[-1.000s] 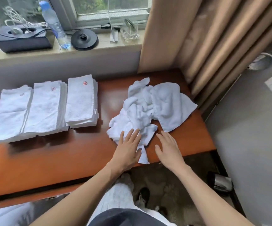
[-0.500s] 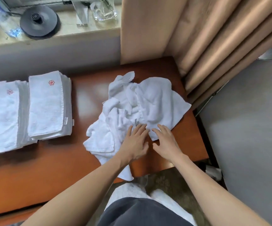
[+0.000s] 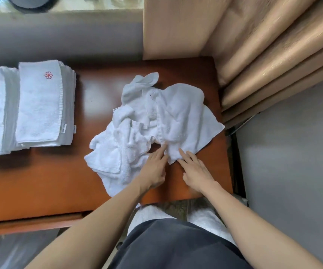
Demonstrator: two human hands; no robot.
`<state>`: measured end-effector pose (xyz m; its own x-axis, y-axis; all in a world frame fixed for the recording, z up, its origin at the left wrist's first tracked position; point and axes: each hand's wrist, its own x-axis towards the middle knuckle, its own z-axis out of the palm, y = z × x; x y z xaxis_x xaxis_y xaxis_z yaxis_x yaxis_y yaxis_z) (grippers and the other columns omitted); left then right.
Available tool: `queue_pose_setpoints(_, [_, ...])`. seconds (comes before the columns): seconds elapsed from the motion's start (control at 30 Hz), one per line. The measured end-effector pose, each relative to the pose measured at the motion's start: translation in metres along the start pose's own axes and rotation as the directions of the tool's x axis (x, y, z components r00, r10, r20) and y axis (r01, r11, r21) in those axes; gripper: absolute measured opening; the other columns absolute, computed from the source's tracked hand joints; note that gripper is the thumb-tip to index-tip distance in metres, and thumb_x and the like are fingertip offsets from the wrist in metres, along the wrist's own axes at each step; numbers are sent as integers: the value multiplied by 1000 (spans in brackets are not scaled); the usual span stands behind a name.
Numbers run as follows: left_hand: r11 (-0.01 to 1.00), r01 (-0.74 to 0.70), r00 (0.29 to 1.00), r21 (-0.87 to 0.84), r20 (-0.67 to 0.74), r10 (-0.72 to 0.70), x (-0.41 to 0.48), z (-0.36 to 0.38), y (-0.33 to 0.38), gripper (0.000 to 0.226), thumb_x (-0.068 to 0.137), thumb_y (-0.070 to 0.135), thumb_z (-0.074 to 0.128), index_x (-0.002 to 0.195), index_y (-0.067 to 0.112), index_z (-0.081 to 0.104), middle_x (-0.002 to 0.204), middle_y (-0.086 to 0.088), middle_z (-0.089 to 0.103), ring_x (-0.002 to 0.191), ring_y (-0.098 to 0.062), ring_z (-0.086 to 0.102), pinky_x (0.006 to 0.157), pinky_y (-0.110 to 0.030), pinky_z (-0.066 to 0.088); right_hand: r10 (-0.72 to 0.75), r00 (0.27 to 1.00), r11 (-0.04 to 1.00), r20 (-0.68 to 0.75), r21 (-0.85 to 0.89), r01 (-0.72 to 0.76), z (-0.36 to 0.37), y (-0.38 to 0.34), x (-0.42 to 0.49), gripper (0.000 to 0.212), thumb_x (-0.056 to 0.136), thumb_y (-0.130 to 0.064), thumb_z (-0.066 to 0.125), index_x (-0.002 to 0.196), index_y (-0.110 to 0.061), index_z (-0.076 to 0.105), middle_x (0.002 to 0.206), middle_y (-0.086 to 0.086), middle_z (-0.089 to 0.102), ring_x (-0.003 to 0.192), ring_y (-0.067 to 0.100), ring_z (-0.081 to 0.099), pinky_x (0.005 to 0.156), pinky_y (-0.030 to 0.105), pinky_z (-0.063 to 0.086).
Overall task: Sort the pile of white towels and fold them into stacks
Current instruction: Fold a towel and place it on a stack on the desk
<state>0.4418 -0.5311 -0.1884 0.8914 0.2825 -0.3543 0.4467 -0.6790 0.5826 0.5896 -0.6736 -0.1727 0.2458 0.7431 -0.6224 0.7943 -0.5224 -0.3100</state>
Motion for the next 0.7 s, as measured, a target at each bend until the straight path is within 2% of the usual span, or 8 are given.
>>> queue_pose_setpoints(0.17, [994,44,998,-101,-34,-47,-1,10,21,65,85,-8,55,149,-3,42,169,-21,11,156,-34,19,124,-38,26,-138,990,989,-26,-64,136,-10,22,6,63,98,-7,47,158,-18,34,172,-6,13,156,21,9,121,39,24])
queue_pose_setpoints(0.23, [987,81,992,-135,-81,-93,-4,15,39,63,84,-13,54,146,-7,44,164,-26,20,152,-39,26,122,-40,31,-186,983,981,-4,-63,185,-10,33,2,61,99,-8,47,158,-17,35,169,-4,20,154,21,14,120,38,26])
queue_pose_setpoints(0.3, [982,98,974,-159,-187,-128,-5,20,63,52,81,-15,53,132,-10,54,146,-33,40,132,-47,46,110,-51,43,-248,969,967,10,-49,248,-17,46,-2,61,100,-10,47,159,-16,35,168,-4,24,153,20,16,120,38,28])
queue_pose_setpoints(0.33, [981,94,962,-168,-240,-133,-4,21,75,47,79,-16,54,126,-10,57,134,-32,47,119,-47,52,103,-52,46,-278,961,960,3,-33,278,-23,54,-3,61,100,-10,47,159,-16,35,167,-4,26,153,19,17,120,39,28])
queue_pose_setpoints(0.4, [981,95,934,-167,-325,-146,2,22,95,46,77,-17,54,122,-7,58,123,-26,50,106,-40,52,95,-49,47,-323,946,946,-32,11,323,-33,66,-6,59,100,-9,47,158,-16,39,165,-3,31,152,17,20,121,41,30])
queue_pose_setpoints(0.5, [974,170,875,-149,-431,-219,4,27,123,45,81,-17,53,124,-3,59,117,-18,52,102,-33,50,90,-47,47,-381,921,919,-82,75,387,-43,81,-22,55,100,-10,50,155,-12,44,163,-1,37,151,16,25,121,43,31])
queue_pose_setpoints(0.6, [975,202,821,-93,-528,-220,8,26,156,20,93,-9,57,109,0,63,101,-14,51,87,-31,47,79,-49,46,-451,873,872,-184,118,475,-58,102,-41,53,98,-10,56,150,-9,51,156,1,46,147,19,33,122,36,29])
queue_pose_setpoints(0.7, [974,223,808,-36,-552,-205,21,17,194,29,82,-9,65,108,1,61,102,-14,49,89,-32,47,82,-48,47,-459,836,844,-301,147,516,-83,126,-56,49,95,-6,60,144,-8,58,149,1,54,140,19,40,119,23,24])
